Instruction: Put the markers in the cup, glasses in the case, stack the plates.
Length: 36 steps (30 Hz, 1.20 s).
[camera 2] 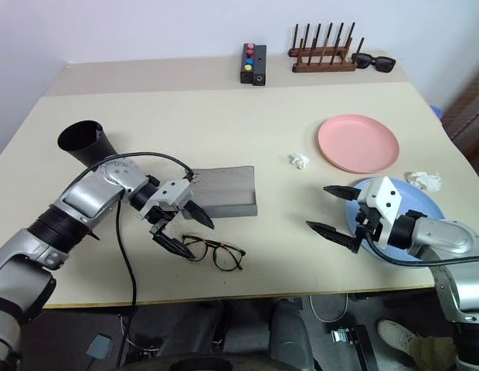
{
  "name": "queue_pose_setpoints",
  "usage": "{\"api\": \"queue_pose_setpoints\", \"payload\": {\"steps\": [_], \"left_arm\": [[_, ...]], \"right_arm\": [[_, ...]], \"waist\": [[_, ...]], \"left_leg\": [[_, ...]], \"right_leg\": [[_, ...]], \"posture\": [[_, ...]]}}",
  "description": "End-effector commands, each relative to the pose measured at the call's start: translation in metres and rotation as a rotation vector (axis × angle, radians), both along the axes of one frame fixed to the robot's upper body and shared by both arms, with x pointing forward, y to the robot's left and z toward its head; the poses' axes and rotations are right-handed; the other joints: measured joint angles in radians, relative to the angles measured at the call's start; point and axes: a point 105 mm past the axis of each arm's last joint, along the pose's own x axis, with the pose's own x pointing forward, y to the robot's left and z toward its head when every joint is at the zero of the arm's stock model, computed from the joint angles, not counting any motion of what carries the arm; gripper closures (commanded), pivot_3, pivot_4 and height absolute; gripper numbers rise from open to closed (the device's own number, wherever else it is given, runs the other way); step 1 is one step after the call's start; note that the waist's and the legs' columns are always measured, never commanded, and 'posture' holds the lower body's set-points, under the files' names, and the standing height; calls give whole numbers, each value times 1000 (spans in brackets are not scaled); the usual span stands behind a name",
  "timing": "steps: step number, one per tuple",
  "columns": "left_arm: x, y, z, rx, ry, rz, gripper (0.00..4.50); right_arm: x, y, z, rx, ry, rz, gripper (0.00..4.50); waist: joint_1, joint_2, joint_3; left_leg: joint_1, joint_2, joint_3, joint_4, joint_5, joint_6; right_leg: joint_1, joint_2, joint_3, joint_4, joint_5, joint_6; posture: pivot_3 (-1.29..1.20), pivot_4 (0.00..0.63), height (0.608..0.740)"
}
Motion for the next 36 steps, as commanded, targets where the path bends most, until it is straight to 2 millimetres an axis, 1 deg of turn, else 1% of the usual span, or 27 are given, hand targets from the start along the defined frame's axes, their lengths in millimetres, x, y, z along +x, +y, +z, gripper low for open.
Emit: {"api": "queue_pose_setpoints", "payload": {"steps": [1, 2, 3, 5, 6, 7, 8, 11, 13, 14, 16, 17, 20, 21, 22, 24, 26, 28, 33, 36], "left_arm": [[20, -6, 14, -87, -102, 100, 611], [28, -7, 15, -126, -139, 158, 611], [41, -9, 19, -191, -190, 256, 611], [61, -10, 35, -328, -263, 448, 611], [67, -9, 43, -385, -274, 526, 611], [69, -9, 49, -417, -277, 569, 611], [68, -7, 58, -460, -281, 615, 611], [61, 0, 84, -549, -292, 724, 611], [55, 9, 96, -582, -273, 784, 611], [50, 13, 99, -582, -262, 791, 611], [28, 20, 90, -505, -216, 726, 611], [17, 24, 82, -451, -198, 682, 611], [-17, 34, 58, -287, -111, 504, 611], [-27, 37, 51, -237, -74, 444, 611], [-32, 39, 48, -207, -50, 407, 611], [-36, 42, 42, -161, -37, 344, 611], [-40, 44, 32, -94, -43, 249, 611], [-39, 44, 26, -58, -43, 178, 611], [-28, 30, 15, -41, -86, 95, 611], [-26, 18, 7, -45, -60, 62, 611]], "right_arm": [[1, 7, 9, 10, -53, 8, 0], [2, 7, 9, 15, -56, 2, 0], [1, 8, 9, 20, -56, 0, 0], [-1, 10, 9, 33, -56, -10, 0], [-2, 11, 9, 39, -55, -14, 0], [-3, 12, 9, 43, -54, -17, 0], [-6, 13, 9, 46, -52, -16, 0], [-17, 19, 13, 62, -38, 2, 0], [-29, 31, 13, 73, -12, 41, 0], [-35, 36, 12, 75, 0, 65, 0], [-41, 47, 12, 93, 22, 99, 0], [-42, 51, 12, 100, 33, 117, 0], [-38, 57, 7, 102, 56, 152, 0], [-35, 57, 5, 104, 60, 157, 0], [-32, 57, 5, 105, 62, 160, 0], [-27, 56, 4, 102, 64, 172, 0], [-25, 60, 1, 100, 77, 210, 0], [-25, 66, -3, 108, 97, 251, 0], [-28, 78, -21, 83, 146, 325, 0], [-23, 81, -26, 91, 152, 322, 0]], "waist": [[2, 0, 0], [1, 0, 0], [1, 0, 0], [0, 0, 0], [0, 0, 0], [0, 0, 0], [0, 0, 0], [0, 0, 0], [1, 0, 0], [1, 0, 0], [-2, 0, 0], [-6, 0, 0], [-4, 0, 0], [-1, 1, 0], [2, 0, 0], [12, 0, 0], [18, 0, 0], [22, 0, 0], [25, 0, 0], [24, 0, 0]], "left_leg": [[0, 0, 0, 0, 0, 0], [0, 0, 0, 1, 0, 0], [0, 0, 0, 1, 0, 0], [0, 0, 0, 1, 0, 0], [0, 0, 0, 1, 0, 0], [0, 0, 0, 1, 0, 0], [0, 0, 0, 1, 0, 0], [-1, 0, 0, 1, 0, 0], [-1, 0, 0, 1, 0, 0], [-1, 0, 0, 1, 0, 0], [0, 0, 0, 1, 0, 0], [0, 0, 0, 0, 0, 0], [1, 0, 1, -2, 0, 0], [1, 1, 1, -2, 0, 0], [1, 1, 1, -2, 0, 0], [1, 0, 1, -2, 0, 0], [1, 0, 1, -2, -2, 2], [2, 0, 1, -3, -1, 2], [1, 1, 1, -3, -1, 1], [1, 1, 1, -3, -1, 1]], "right_leg": [[0, 0, 0, 0, 0, 0], [0, 0, 0, 0, 0, 0], [0, 0, 0, 0, 0, 0], [0, 0, 0, 0, 0, 0], [0, 0, 0, 0, 0, 0], [0, 0, 0, 0, 0, 0], [0, 0, 0, 0, 0, 0], [-1, 0, 1, 1, 0, 0], [-1, 0, 1, 1, 0, 0], [-1, 0, 1, 1, 0, 0], [0, 0, 0, 1, 0, 0], [-1, 0, 1, 1, 0, 0], [0, 0, 1, 0, 0, 0], [0, 0, 1, 0, 0, 0], [0, 0, 1, 0, 0, 0], [1, 0, 1, -2, 0, 0], [2, 0, 0, -3, 0, 0], [2, 0, 0, -4, 0, 0], [2, 0, 0, -5, 0, 0], [2, 0, 0, -5, 0, 0]], "posture": [[0, 150, 740], [0, 150, 740], [0, 150, 740], [0, 150, 740], [0, 150, 740], [0, 150, 740], [0, 150, 740], [0, 150, 740], [0, 150, 740], [0, 150, 740], [0, 150, 740], [0, 150, 740], [0, 150, 740], [0, 150, 740], [0, 150, 740], [0, 150, 740], [0, 150, 740], [0, 150, 740], [0, 150, 740], [0, 150, 740]]}}
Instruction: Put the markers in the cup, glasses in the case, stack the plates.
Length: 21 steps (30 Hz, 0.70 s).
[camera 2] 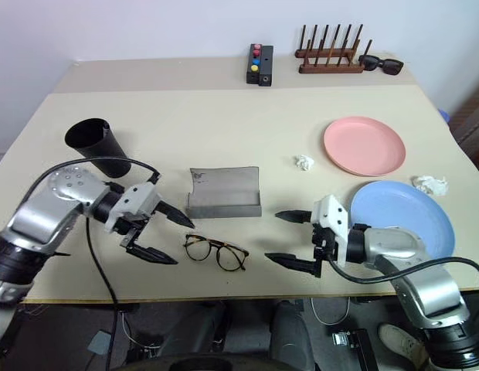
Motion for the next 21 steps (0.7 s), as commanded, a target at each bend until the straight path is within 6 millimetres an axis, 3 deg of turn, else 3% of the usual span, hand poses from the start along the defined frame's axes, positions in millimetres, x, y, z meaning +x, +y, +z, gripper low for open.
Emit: {"api": "queue_pose_setpoints", "payload": {"steps": [1, 9, 15, 21], "left_arm": [[2, -10, -8, 18, 3, -50, 611], [-3, -17, -18, 58, 56, -139, 611], [-1, -21, -24, 92, 47, -184, 611], [16, -30, -4, 2, 5, -132, 611]], "right_arm": [[7, 4, 3, 7, -38, 7, 0], [19, 7, 8, 7, -42, 3, 0], [17, 11, 1, 1, -18, 18, 0], [14, 11, 2, 6, -22, 19, 0]], "waist": [[-2, 0, 0], [-3, 0, 0], [-1, 0, 0], [-1, 0, 0]], "left_leg": [[0, 0, 0, 0, 0, 0], [0, 0, 0, 0, 0, 0], [0, 0, 0, 0, 0, 0], [0, 0, 0, 1, 0, 0]], "right_leg": [[0, 0, 0, 0, 0, 0], [-1, 1, 0, 0, 0, 0], [0, 1, 0, 0, 0, 0], [0, 1, 0, 0, 0, 0]], "posture": [[0, 150, 740], [0, 150, 740], [0, 150, 740], [0, 150, 740]]}}
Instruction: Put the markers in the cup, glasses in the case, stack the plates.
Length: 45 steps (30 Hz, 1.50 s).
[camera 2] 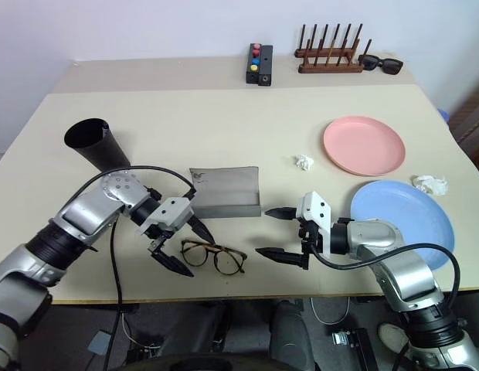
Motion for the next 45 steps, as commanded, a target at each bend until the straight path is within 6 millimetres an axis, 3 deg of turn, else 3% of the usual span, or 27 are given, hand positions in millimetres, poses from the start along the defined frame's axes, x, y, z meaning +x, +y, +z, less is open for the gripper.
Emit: {"api": "queue_pose_setpoints", "payload": {"steps": [1, 6, 12, 16, 20, 27, 35, 38, 42, 45], "left_arm": [[14, 4, 21, -37, -76, 37, 611], [46, 1, 46, -180, -214, 232, 611], [101, 8, 100, -438, -426, 635, 611], [114, 12, 131, -570, -514, 791, 611], [121, 22, 158, -676, -608, 944, 611], [113, 25, 176, -727, -665, 1018, 611], [108, 25, 176, -720, -668, 1038, 611], [107, 27, 174, -717, -657, 1042, 611], [106, 31, 170, -704, -644, 1043, 611], [107, 32, 167, -700, -627, 1046, 611]], "right_arm": [[-3, 4, 6, 20, -23, 18, 0], [-7, 8, 0, 0, -11, 42, 0], [-16, 13, -14, -47, 1, 109, 0], [-13, 9, -28, -121, -20, 130, 0], [1, 4, -42, -158, -49, 82, 0], [23, 13, -47, -156, -122, 19, 0], [31, 19, -42, -126, -169, -29, 0], [27, 13, -32, -109, -175, -23, 0], [-1, 3, -11, -102, -147, 75, 0], [-11, -6, -3, -125, -147, 90, 0]], "waist": [[-1, 0, 0], [-3, 0, 0], [1, 0, 0], [-2, -1, 0], [-1, -1, 0], [-3, -1, 0], [-10, -1, -1], [-9, -1, -1], [0, -1, 0], [1, -2, 0]], "left_leg": [[0, 0, 0, 0, 0, 0], [0, 0, 0, 0, 0, 0], [0, 0, 0, 1, 0, 0], [0, 0, 0, 1, 0, 0], [0, 0, 0, 2, 0, 0], [0, 0, 0, 5, 0, -1], [0, 0, 0, 5, 0, -1], [0, 0, 0, 5, 0, -1], [-1, -1, 0, 5, 0, -1], [-1, -1, 0, 5, 0, -1]], "right_leg": [[0, 0, 0, 0, 0, 0], [-1, 0, 0, 0, 0, 0], [0, 0, 0, 1, 0, 0], [-1, 0, 0, 1, 0, 0], [-1, 0, 0, 2, 0, 0], [-1, 0, 0, 5, 0, 0], [-1, 1, 0, 6, 0, 0], [-1, 0, 0, 6, 0, 0], [-1, 0, 0, 5, 0, 0], [-1, 0, 0, 5, 0, 0]], "posture": [[0, 150, 740], [0, 150, 740], [0, 150, 740], [0, 150, 740], [0, 150, 740], [0, 150, 740], [0, 150, 740], [0, 150, 740], [0, 150, 740], [0, 150, 740]]}}
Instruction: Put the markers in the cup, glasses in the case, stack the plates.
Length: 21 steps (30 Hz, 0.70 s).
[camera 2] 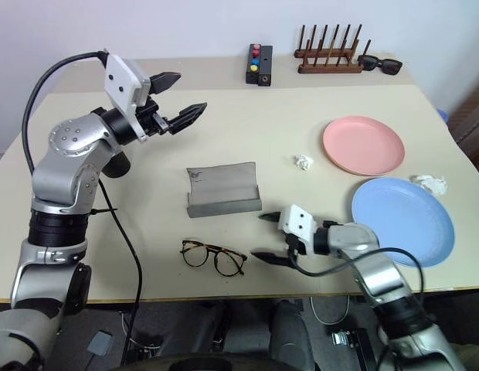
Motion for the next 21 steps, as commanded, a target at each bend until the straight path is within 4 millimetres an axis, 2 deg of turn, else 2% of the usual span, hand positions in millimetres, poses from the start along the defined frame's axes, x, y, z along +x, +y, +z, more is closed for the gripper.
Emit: {"api": "queue_pose_setpoints", "payload": {"steps": [1, 5, 8, 11, 14, 17, 19, 21], "left_arm": [[-4, 2, 9, -19, -25, -13, 611], [-5, 0, -2, -22, 17, -38, 611], [-16, -7, -18, 6, 57, -110, 611], [-51, -13, -47, 112, 189, -310, 611], [-88, -9, -66, 233, 310, -495, 611], [-103, -3, -74, 302, 360, -576, 611], [-119, 6, -86, 407, 452, -686, 611], [-127, 12, -92, 470, 521, -760, 611]], "right_arm": [[-7, -4, 22, 8, -60, 34, 0], [-5, -8, 34, 44, -66, 28, 0], [-11, -3, 40, 81, -51, 68, 0], [-12, 1, 44, 120, -49, 77, 0], [3, -7, 44, 135, -87, -15, 0], [13, -17, 44, 131, -105, -66, 0], [19, -24, 49, 143, -124, -99, 0], [24, -29, 50, 140, -143, -121, 0]], "waist": [[0, 0, 0], [0, 0, 0], [-1, 0, 0], [-4, 0, 0], [-9, 0, 0], [2, 1, 0], [2, 1, 0], [0, 1, 0]], "left_leg": [[0, 0, 0, 0, 0, 0], [0, 0, 0, 0, 0, 0], [0, 0, 0, 0, 0, 0], [0, 0, 0, -1, 0, 0], [0, 0, 0, -1, 0, 0], [0, 0, 0, -1, 0, 0], [0, 0, 0, -1, 0, 0], [0, 0, 0, -2, 0, 0]], "right_leg": [[0, 0, 0, 0, 0, 0], [0, 0, 0, 0, 0, 0], [0, 0, 0, 0, 0, 0], [0, 0, 0, 0, 0, 0], [0, 0, 0, 0, 0, 0], [0, -1, 0, -1, 0, 0], [1, -1, 0, -1, 0, 0], [0, 0, 0, -2, 0, 0]], "posture": [[0, 150, 740], [0, 150, 740], [0, 150, 740], [0, 150, 740], [0, 150, 740], [0, 150, 740], [0, 150, 740], [0, 150, 740]]}}
